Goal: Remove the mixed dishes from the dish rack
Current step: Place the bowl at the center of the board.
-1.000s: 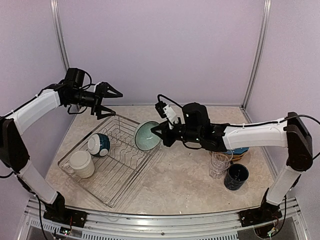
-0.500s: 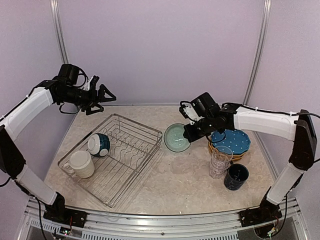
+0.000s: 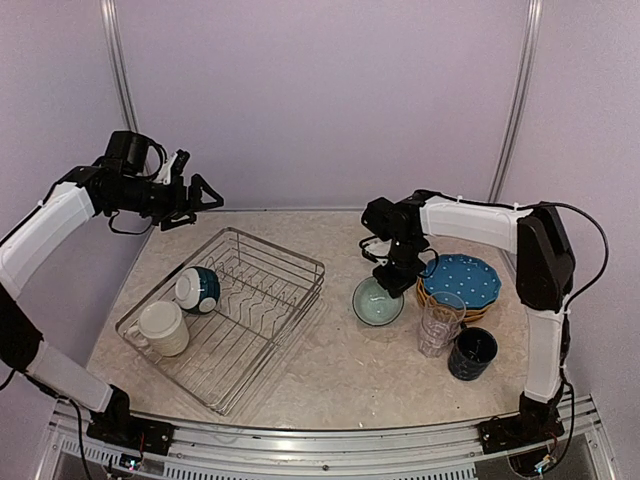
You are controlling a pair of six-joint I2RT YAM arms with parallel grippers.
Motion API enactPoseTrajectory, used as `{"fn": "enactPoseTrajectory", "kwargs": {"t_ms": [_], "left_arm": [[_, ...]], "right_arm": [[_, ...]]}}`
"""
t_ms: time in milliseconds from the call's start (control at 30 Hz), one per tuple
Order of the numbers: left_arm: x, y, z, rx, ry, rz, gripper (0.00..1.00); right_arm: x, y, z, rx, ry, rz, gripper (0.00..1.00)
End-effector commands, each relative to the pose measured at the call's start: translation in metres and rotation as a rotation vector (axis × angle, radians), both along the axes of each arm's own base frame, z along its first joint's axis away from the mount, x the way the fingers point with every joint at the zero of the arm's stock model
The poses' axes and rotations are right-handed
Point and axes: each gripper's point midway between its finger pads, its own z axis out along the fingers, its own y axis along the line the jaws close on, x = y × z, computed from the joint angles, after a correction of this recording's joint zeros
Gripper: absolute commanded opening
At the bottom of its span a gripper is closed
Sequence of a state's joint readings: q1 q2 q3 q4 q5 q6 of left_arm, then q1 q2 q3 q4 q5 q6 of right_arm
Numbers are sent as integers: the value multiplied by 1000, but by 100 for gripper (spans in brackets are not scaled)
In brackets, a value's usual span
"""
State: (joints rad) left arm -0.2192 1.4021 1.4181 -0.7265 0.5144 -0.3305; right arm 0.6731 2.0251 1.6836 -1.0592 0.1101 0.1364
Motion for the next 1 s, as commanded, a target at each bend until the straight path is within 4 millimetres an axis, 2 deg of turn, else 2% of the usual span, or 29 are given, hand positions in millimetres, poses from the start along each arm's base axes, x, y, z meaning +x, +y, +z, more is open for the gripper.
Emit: {"fn": "enactPoseTrajectory", "kwargs": {"t_ms": [0, 67, 167, 267, 500, 667, 967], "left_arm": [[-2, 8, 3, 31, -33, 16, 99], [-2, 8, 1, 32, -25, 18, 99], [-2, 7, -1, 24, -14, 15, 99], [0, 7, -6, 31, 3, 18, 99], [4, 13, -18, 82, 27, 50, 99], [-8, 21, -35, 198, 93, 123, 99], [-63, 22, -68, 364, 311, 352, 99]], "right_arm": [[-1, -11, -11, -62, 62, 23, 3], [-4, -12, -21, -71, 88, 28, 4], [-2, -12, -28, -68, 85, 18, 12], [0, -11, -28, -55, 66, 11, 26], [4, -14, -26, -34, 20, -16, 50], [12, -12, 0, 20, -75, -43, 69], [27, -10, 56, 148, -307, -66, 92]]}}
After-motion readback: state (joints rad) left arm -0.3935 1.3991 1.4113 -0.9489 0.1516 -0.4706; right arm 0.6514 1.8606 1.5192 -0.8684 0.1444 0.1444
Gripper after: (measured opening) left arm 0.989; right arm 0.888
